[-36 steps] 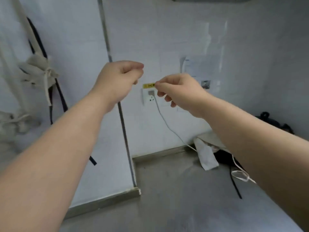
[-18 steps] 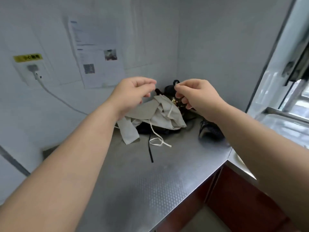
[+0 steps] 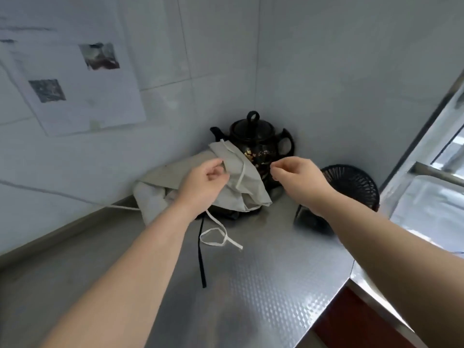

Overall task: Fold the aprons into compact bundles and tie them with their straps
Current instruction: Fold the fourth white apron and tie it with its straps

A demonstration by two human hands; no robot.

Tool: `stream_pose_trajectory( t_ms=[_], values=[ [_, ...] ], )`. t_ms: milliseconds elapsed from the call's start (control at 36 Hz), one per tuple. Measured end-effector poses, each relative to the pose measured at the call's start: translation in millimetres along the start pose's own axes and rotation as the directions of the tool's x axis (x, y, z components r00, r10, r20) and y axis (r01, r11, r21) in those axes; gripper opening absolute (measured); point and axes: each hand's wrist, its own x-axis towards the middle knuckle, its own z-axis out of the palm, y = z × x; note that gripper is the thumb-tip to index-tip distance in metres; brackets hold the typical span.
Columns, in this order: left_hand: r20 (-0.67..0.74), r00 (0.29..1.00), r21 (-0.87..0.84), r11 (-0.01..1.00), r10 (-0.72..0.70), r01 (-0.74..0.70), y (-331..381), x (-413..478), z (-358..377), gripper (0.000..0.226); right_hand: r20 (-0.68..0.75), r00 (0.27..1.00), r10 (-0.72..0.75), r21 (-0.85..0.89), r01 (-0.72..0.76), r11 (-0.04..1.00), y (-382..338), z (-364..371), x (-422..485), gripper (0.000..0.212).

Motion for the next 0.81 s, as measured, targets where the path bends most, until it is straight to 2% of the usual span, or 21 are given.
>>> stream_pose_trajectory(
  t_ms=[139,250,333,472,583,639,722,750,806],
  values=[
    [0.001,1.0,0.293,0.956,0.006,-0.006,-33,68,11,0.061,0.071,0.996,0.054,-0.086,-0.048,0.995,26,26,62,0.029],
    [-0.019,0.997,0.46,0.885,-0.074,0.074,-80,122,24,0.09,0.09,0.99,0.105,-0.094,-0.096,0.991,48,45,99,0.03],
    [0.015,0.986,0.572,0.81,-0.164,0.126,-105,145,39,0.114,0.15,0.983,0.108,-0.17,-0.082,0.982,63,65,122,0.041],
    [0.122,0.976,0.456,0.884,-0.179,0.105,-134,167,41,0.131,0.193,0.974,0.118,-0.134,-0.093,0.987,66,92,152,0.079],
    [0.213,0.956,0.385,0.917,-0.201,0.107,-146,167,42,0.124,0.28,0.946,0.161,-0.114,-0.134,0.984,74,115,162,0.101],
    [0.251,0.943,0.391,0.914,-0.216,0.105,-148,160,42,0.107,0.327,0.927,0.184,-0.179,-0.131,0.975,81,126,161,0.091],
    [0.298,0.923,0.435,0.895,-0.242,0.094,-149,149,43,0.089,0.252,0.956,0.148,-0.217,-0.094,0.972,90,131,157,0.033],
    [0.292,0.923,0.48,0.873,-0.252,0.086,-148,145,42,0.085,0.206,0.971,0.124,-0.156,-0.093,0.983,91,128,155,0.021],
    [0.232,0.942,0.55,0.831,-0.244,0.08,-146,139,41,0.076,0.153,0.982,0.11,0.002,-0.111,0.994,88,117,154,0.016]
  ],
)
